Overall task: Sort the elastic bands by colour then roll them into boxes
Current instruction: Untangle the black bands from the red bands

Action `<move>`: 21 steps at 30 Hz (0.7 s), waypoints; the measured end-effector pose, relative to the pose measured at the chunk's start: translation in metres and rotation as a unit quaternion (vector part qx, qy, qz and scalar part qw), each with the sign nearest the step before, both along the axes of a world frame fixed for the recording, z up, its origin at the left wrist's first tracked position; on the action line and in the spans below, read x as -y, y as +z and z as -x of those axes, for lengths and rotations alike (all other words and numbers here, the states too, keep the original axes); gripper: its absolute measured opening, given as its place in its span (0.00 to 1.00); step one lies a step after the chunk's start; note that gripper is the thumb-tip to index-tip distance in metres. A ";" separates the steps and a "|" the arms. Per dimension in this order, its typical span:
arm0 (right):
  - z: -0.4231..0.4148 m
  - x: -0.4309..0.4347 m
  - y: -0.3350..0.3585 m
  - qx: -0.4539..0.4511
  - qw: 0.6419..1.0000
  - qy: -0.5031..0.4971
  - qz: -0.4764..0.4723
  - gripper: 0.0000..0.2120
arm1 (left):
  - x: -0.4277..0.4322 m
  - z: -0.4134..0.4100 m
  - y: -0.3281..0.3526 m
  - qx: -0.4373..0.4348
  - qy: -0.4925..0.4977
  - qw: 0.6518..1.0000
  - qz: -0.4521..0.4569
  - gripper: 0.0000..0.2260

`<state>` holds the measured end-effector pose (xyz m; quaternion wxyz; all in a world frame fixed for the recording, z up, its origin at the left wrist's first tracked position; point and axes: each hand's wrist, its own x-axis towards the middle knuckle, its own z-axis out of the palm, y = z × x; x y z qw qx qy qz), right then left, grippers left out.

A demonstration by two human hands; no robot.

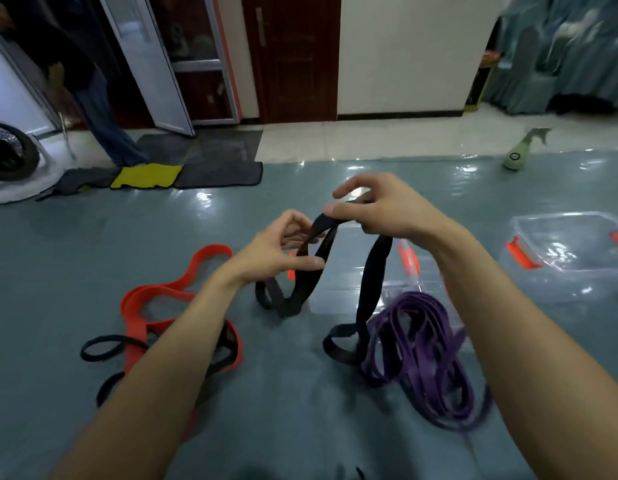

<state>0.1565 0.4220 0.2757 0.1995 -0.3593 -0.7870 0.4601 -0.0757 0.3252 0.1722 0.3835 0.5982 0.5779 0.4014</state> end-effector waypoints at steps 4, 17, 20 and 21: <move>-0.030 -0.008 0.026 0.021 0.995 0.093 -0.033 0.32 | -0.013 -0.059 0.034 -0.089 -0.048 0.995 0.022 0.20; -0.090 -0.020 0.028 0.018 0.980 0.083 -0.180 0.10 | 0.019 -0.096 0.146 -0.037 0.088 0.991 -0.094 0.13; -0.092 -0.011 0.029 0.038 0.976 0.114 -0.180 0.14 | 0.023 -0.103 0.177 -0.089 0.053 0.991 -0.085 0.18; -0.093 -0.010 0.031 0.027 0.978 0.102 -0.179 0.14 | 0.023 -0.101 0.186 -0.142 0.042 0.986 -0.074 0.18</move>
